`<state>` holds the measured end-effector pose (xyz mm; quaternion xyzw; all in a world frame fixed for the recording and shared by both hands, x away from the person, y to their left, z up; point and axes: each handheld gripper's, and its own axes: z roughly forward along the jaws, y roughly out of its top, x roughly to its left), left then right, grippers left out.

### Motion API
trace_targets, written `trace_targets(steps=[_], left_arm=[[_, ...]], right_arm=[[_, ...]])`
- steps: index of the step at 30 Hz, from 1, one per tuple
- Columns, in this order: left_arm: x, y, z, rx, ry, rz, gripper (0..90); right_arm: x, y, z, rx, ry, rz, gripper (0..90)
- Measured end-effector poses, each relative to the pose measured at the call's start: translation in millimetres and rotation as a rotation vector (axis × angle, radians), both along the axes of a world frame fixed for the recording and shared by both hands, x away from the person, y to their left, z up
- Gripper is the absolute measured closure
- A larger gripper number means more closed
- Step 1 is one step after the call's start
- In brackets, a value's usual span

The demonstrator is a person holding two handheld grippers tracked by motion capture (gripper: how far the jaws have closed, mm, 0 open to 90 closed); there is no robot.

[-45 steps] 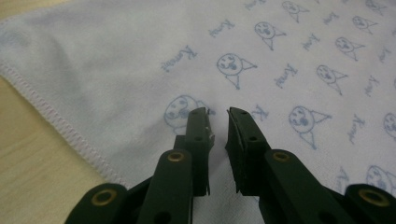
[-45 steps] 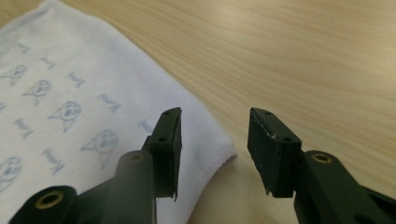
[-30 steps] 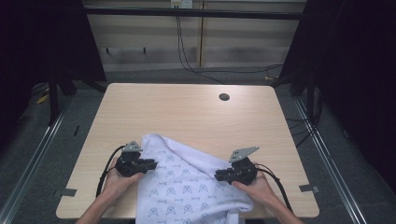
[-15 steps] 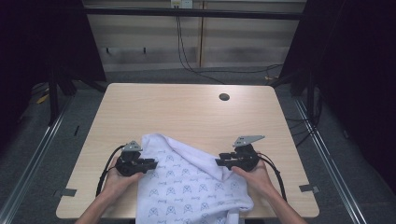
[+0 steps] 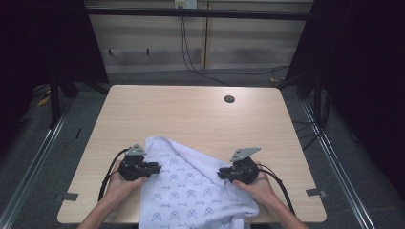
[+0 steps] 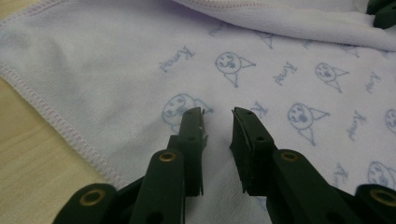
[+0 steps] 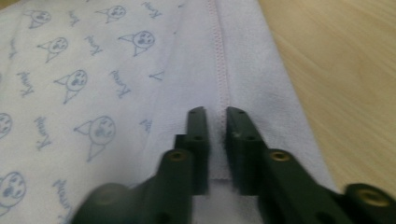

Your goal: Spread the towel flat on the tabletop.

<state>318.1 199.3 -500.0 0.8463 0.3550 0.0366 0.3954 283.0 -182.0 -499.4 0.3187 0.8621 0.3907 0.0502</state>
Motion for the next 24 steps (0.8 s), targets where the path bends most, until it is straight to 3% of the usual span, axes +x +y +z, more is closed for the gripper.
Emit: trace_targets(steps=[3,9,11,15,16,17,19,20,22,24], left_arm=[[0.3,0.0,-0.2,-0.003,0.001,-0.001,73.6],[6.5,-0.8,-1.0,-0.009,0.002,-0.008,73.4],[7.0,-1.6,-1.4,-0.01,-0.004,-0.011,73.2],[8.9,-1.3,-1.8,-0.015,-0.006,-0.015,72.7],[9.2,-1.5,-1.8,-0.015,-0.005,-0.013,72.3],[10.0,-1.9,-1.9,-0.016,-0.007,-0.016,72.2],[13.1,-1.6,-3.1,-0.025,-0.014,-0.009,72.3],[14.3,-1.3,-3.2,-0.032,-0.007,-0.008,72.3],[17.0,-1.3,-2.7,-0.027,0.0,-0.008,72.3],[20.2,-3.2,-1.9,-0.014,-0.007,-0.003,71.7]], right_arm=[[3.1,-3.7,6.5,0.03,0.008,-0.006,88.3],[39.5,-40.7,36.3,0.11,-0.092,-0.168,88.6],[55.2,-51.2,37.7,0.157,-0.096,-0.221,88.4],[78.0,-56.0,34.2,0.118,-0.11,-0.286,83.5],[84.4,-57.6,33.5,0.096,-0.126,-0.328,72.5],[87.5,-58.9,34.1,0.084,-0.124,-0.351,67.6],[89.2,-64.8,36.1,0.105,-0.131,-0.386,59.0],[86.6,-69.2,38.2,0.12,-0.122,-0.394,59.4],[80.1,-70.0,38.7,0.135,-0.111,-0.366,59.8],[65.6,-63.8,36.5,0.103,-0.092,-0.308,62.0]])
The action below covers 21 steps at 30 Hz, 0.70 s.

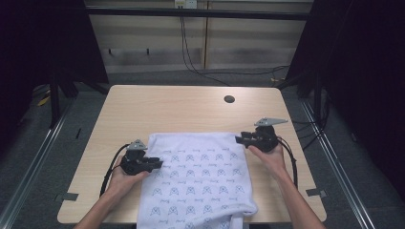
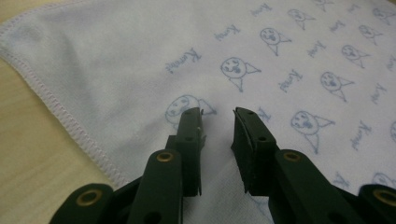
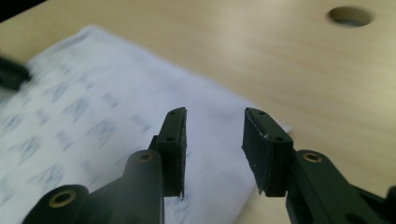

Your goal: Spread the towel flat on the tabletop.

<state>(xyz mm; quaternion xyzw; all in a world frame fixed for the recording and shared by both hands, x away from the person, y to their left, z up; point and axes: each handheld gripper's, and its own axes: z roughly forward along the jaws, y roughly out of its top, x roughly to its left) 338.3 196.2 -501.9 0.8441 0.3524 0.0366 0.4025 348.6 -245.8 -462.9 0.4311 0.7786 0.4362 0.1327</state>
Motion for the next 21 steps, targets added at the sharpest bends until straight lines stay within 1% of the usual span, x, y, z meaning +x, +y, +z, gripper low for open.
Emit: trace_targets(steps=[1,2,3,4,5,6,7,8,9,10,11,12,14,15,16,17,18,19,20,21], left_arm=[[1.8,-1.0,0.3,0.004,0.0,0.005,70.6],[2.6,-2.0,0.4,0.005,-0.001,0.008,70.0],[5.2,-2.6,0.5,0.009,-0.006,0.012,69.5],[7.2,-2.1,0.3,0.003,0.003,0.014,68.9],[10.6,-1.5,0.6,-0.005,0.02,0.018,68.9],[12.8,-0.9,1.4,0.014,0.009,0.025,69.5],[14.6,-0.5,2.2,0.04,-0.013,0.045,69.5],[15.5,0.3,2.2,0.049,-0.019,0.044,68.9],[16.1,1.2,1.2,0.039,-0.025,0.053,69.0],[16.2,2.1,1.1,0.036,-0.022,0.046,69.3],[15.7,2.5,0.8,0.042,-0.032,0.035,69.4],[15.0,2.2,0.5,0.045,-0.041,0.032,69.3],[13.9,2.1,1.2,0.052,-0.039,0.028,70.0],[11.5,1.5,2.1,0.072,-0.046,0.022,72.4],[9.9,1.7,2.4,0.084,-0.053,0.012,76.6],[6.8,2.1,2.5,0.085,-0.051,0.005,78.8],[4.1,3.0,2.6,0.086,-0.05,0.001,82.8],[1.7,4.2,2.1,0.07,-0.036,-0.003,85.6],[-1.3,5.1,1.6,0.058,-0.026,-0.007,87.3],[-5.2,4.5,2.1,0.064,-0.027,-0.021,87.7]], right_arm=[[-6.2,3.3,-2.7,-0.01,0.019,0.035,64.5],[-10.8,6.0,-6.4,-0.025,0.03,0.053,66.1],[-12.5,7.3,-8.4,-0.03,0.038,0.056,67.3],[-14.7,9.1,-13.9,-0.032,0.062,0.082,69.3],[-15.6,10.6,-17.3,-0.04,0.073,0.086,69.4],[-15.3,13.1,-23.4,-0.07,0.088,0.086,69.4],[-14.7,14.6,-27.6,-0.085,0.102,0.088,68.6],[-14.1,16.2,-32.6,-0.096,0.111,0.084,66.7],[-13.9,17.4,-35.4,-0.104,0.118,0.087,66.5],[-15.3,19.3,-38.0,-0.111,0.124,0.087,65.2],[-16.0,19.7,-38.7,-0.115,0.11,0.092,64.9],[-17.5,20.8,-37.6,-0.117,0.123,0.086,64.9],[-21.5,21.5,-36.7,-0.126,0.129,0.092,66.0],[-23.1,21.5,-36.9,-0.139,0.116,0.094,69.6],[-26.5,22.1,-36.7,-0.164,0.099,0.101,77.8],[-28.4,21.6,-36.8,-0.162,0.101,0.108,80.0],[-31.4,20.5,-37.4,-0.156,0.101,0.1,83.9],[-33.2,19.4,-38.4,-0.147,0.094,0.108,86.9],[-35.8,18.7,-38.5,-0.143,0.098,0.108,87.5],[-38.6,18.4,-38.3,-0.141,0.1,0.114,87.7]])
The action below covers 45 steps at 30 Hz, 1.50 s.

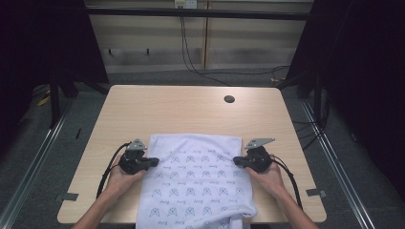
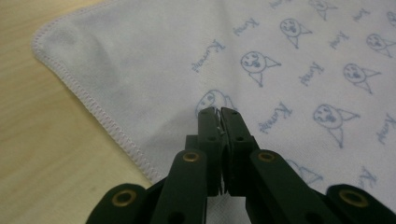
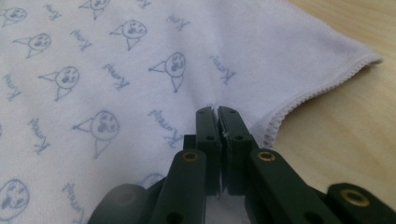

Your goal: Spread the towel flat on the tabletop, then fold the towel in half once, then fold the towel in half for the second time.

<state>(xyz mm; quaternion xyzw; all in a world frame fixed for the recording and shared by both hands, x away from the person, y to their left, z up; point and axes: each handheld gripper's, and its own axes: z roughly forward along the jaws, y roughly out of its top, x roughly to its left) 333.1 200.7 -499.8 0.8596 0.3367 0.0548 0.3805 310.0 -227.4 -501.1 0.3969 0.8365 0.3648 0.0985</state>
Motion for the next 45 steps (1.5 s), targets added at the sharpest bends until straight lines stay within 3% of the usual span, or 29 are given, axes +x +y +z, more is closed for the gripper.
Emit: trace_targets(steps=[4,11,13,16,19,20,22,24,25,27,28,30,31,33,34,35,36,38,40,43,45], left_arm=[[-15.7,-3.6,1.4,0.016,-0.004,-0.049,88.0],[-48.4,-3.0,2.5,-0.018,0.05,-0.118,87.8],[-55.9,-2.4,3.1,-0.029,0.086,-0.133,87.6],[-63.6,-4.0,4.7,0.001,0.058,-0.141,87.2],[-49.5,-5.7,3.2,-0.011,0.05,-0.078,86.6],[-42.2,-4.9,2.9,-0.023,0.068,-0.065,86.0],[-33.8,-3.2,3.8,-0.031,0.067,-0.038,81.0],[-31.0,-1.7,5.2,-0.048,0.061,-0.035,76.4],[-23.7,3.2,9.2,-0.076,0.053,-0.021,75.6],[-11.8,7.5,10.5,-0.066,0.029,0.009,74.6],[-4.5,10.2,8.9,-0.074,0.024,0.033,74.0],[9.2,13.5,6.6,-0.037,0.016,0.073,72.0],[14.3,15.5,5.9,-0.047,0.004,0.087,71.3],[23.9,18.4,4.7,-0.045,0.026,0.111,70.0],[27.0,18.5,4.6,-0.038,0.007,0.121,68.6],[29.8,19.9,4.8,-0.056,-0.005,0.14,68.2],[33.4,21.8,5.1,-0.073,0.015,0.144,67.8],[37.8,21.4,6.4,-0.056,-0.004,0.16,65.6],[42.7,23.4,7.0,-0.093,-0.011,0.168,65.0],[47.3,20.4,5.7,-0.068,-0.008,0.153,62.6],[49.4,14.7,4.8,-0.018,-0.02,0.153,59.7]], right_arm=[[-13.5,-5.2,0.4,0.005,0.004,0.023,88.0],[-56.9,-14.6,3.4,0.006,0.036,0.062,87.9],[-67.8,-16.1,4.1,0.003,0.039,0.069,87.8],[-75.3,-15.8,4.6,0.002,0.043,0.069,87.9],[-64.3,-13.3,3.4,-0.005,0.013,0.04,87.8],[-58.8,-12.7,3.6,-0.016,0.011,0.029,87.5],[-49.8,-12.4,2.6,-0.004,0.01,0.017,86.5],[-46.9,-12.8,4.1,0.003,0.021,0.03,79.8],[-45.8,-14.2,5.2,0.021,0.009,0.031,76.8],[-39.3,-19.1,8.6,0.031,-0.005,0.011,71.3],[-33.2,-21.9,9.7,0.039,-0.009,-0.014,68.6],[-18.6,-26.7,12.3,0.03,-0.029,-0.054,64.5],[-11.3,-28.1,13.7,0.023,-0.039,-0.081,62.2],[4.7,-32.6,14.6,0.033,-0.046,-0.104,61.0],[12.2,-34.2,14.4,0.032,-0.044,-0.117,59.7],[18.7,-35.2,13.7,0.033,-0.043,-0.12,59.5],[24.6,-35.6,12.6,0.033,-0.041,-0.124,58.5],[32.7,-35.7,10.7,0.036,-0.039,-0.132,58.1],[38.4,-35.6,8.5,0.039,-0.035,-0.124,58.0],[41.0,-36.0,6.1,0.044,-0.026,-0.122,58.4],[40.8,-34.3,3.2,0.024,-0.013,-0.119,58.3]])
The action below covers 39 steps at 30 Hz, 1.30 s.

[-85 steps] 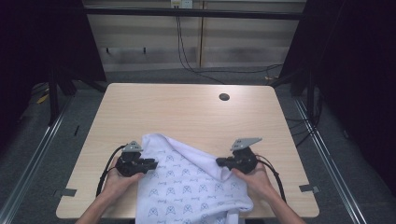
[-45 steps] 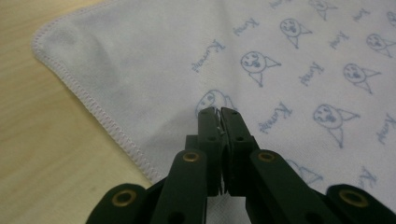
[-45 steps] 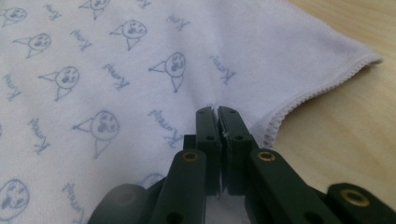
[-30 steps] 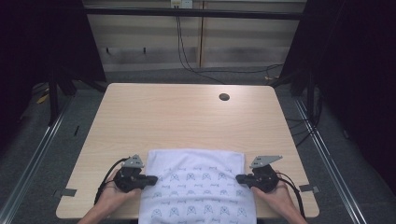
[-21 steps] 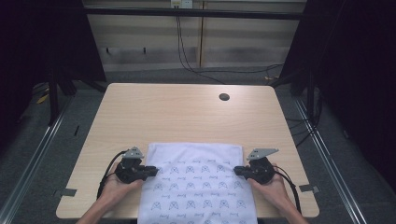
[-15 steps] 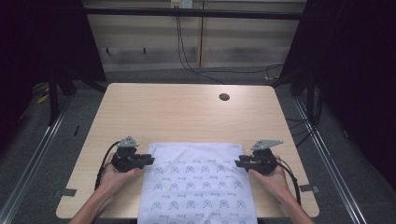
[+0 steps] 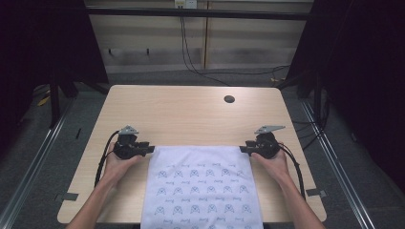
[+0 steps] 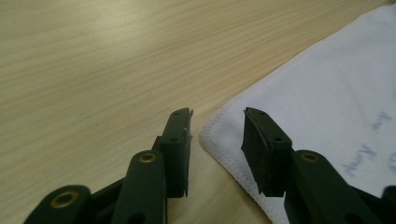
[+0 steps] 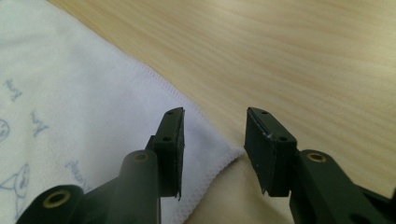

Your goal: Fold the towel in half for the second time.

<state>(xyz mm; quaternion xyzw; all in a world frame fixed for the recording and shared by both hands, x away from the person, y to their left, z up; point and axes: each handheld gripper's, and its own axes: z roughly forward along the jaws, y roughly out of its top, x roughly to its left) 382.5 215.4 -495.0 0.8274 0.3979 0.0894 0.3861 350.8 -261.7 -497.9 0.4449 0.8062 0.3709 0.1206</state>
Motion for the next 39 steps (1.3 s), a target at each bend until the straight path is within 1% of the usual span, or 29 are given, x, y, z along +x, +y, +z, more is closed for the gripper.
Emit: trace_targets(steps=[1,5,7,8,9,10,12,14,16,18,19,20,21,22,23,24,25,26,27,28,29,30,31,32,33,34,36,37,39], left_arm=[[0.9,-2.8,-1.0,0.004,-0.001,-0.009,57.4],[0.7,-7.7,-5.7,0.027,0.002,-0.01,55.2],[0.4,-7.4,-5.8,0.023,0.003,-0.008,54.1],[0.7,-6.9,-5.8,0.026,0.003,-0.017,53.7],[0.7,-6.8,-6.2,0.017,0.004,-0.022,53.5],[0.8,-6.6,-6.4,0.011,0.007,-0.025,53.6],[0.2,-7.0,-7.1,-0.002,0.007,-0.028,53.5],[0.3,-6.9,-7.1,-0.006,0.011,-0.044,54.0],[-0.4,-7.8,-7.0,-0.012,0.018,-0.065,56.5],[-2.1,-10.7,-5.3,0.015,0.017,-0.095,60.0],[-3.2,-12.4,-3.8,0.043,0.017,-0.107,65.6],[-5.4,-15.2,-2.7,0.072,0.005,-0.115,69.0],[-6.9,-17.0,-2.5,0.077,0.002,-0.123,74.7],[-7.4,-17.0,-2.6,0.075,0.007,-0.133,80.4],[-7.4,-16.7,-2.7,0.066,0.015,-0.128,84.1],[-6.0,-14.8,-3.2,0.047,0.029,-0.119,85.2],[-4.8,-12.4,-4.5,0.018,0.042,-0.109,85.8],[-2.7,-8.9,-5.4,0.003,0.05,-0.098,86.0],[-0.6,-5.3,-5.4,-0.023,0.062,-0.072,86.0],[2.1,-1.4,-4.5,-0.063,0.074,-0.052,86.0],[3.0,1.0,-2.1,-0.078,0.067,-0.044,86.0],[4.4,3.1,1.8,-0.081,0.053,-0.051,86.0],[5.4,4.0,6.8,-0.096,0.041,-0.047,85.9],[7.3,4.5,13.3,-0.11,0.02,-0.045,86.0],[9.6,5.1,20.7,-0.14,-0.001,-0.03,86.0],[12.7,5.4,29.0,-0.155,-0.026,-0.019,86.0],[19.4,4.4,47.4,-0.165,-0.068,-0.016,86.0],[22.8,3.6,57.0,-0.162,-0.091,-0.012,86.0],[30.3,2.9,75.5,-0.173,-0.126,-0.001,86.0]], right_arm=[[0.2,0.7,-1.6,-0.008,0.001,-0.003,58.1],[0.6,2.9,-4.5,-0.032,0.01,-0.003,58.1],[0.2,3.3,-4.7,-0.033,0.005,0.004,60.2],[-1.0,3.5,-4.8,-0.033,0.006,0.007,63.1],[-1.9,3.8,-5.1,-0.031,-0.002,0.017,67.6],[-3.0,4.1,-4.5,-0.023,0.012,0.026,72.5],[-3.8,4.0,-4.6,-0.01,0.024,0.043,81.3],[-3.3,3.6,-5.1,0.01,0.037,0.051,85.3],[-2.8,3.2,-5.1,0.023,0.05,0.05,86.2],[-2.9,2.9,-4.8,0.038,0.056,0.055,86.5],[-3.2,2.6,-4.5,0.045,0.062,0.056,86.6],[-3.2,2.3,-4.6,0.053,0.062,0.057,86.6],[-3.4,2.1,-4.5,0.059,0.065,0.057,86.6],[-3.8,2.0,-4.2,0.063,0.067,0.057,86.6],[-4.1,1.8,-3.7,0.064,0.066,0.058,86.6],[-4.0,1.4,-3.3,0.069,0.062,0.06,86.7],[-4.0,0.8,-2.4,0.071,0.059,0.06,86.8],[-4.0,0.0,-1.2,0.084,0.06,0.055,86.9],[-3.7,-1.4,0.2,0.092,0.058,0.052,86.9],[-3.5,-2.9,2.1,0.101,0.059,0.045,87.0],[-2.3,-4.6,4.3,0.113,0.059,0.043,87.0],[-1.0,-6.1,7.8,0.119,0.053,0.04,87.0],[0.1,-8.0,12.7,0.129,0.038,0.038,87.1],[2.2,-10.0,18.1,0.151,0.021,0.035,87.1],[4.6,-11.3,24.4,0.164,0.001,0.027,87.1],[7.6,-12.1,31.4,0.168,-0.015,0.021,87.1],[15.0,-13.0,47.2,0.169,-0.05,0.015,87.2],[18.6,-13.3,56.1,0.174,-0.071,0.007,87.1],[26.1,-15.1,73.6,0.188,-0.107,-0.004,87.2]])
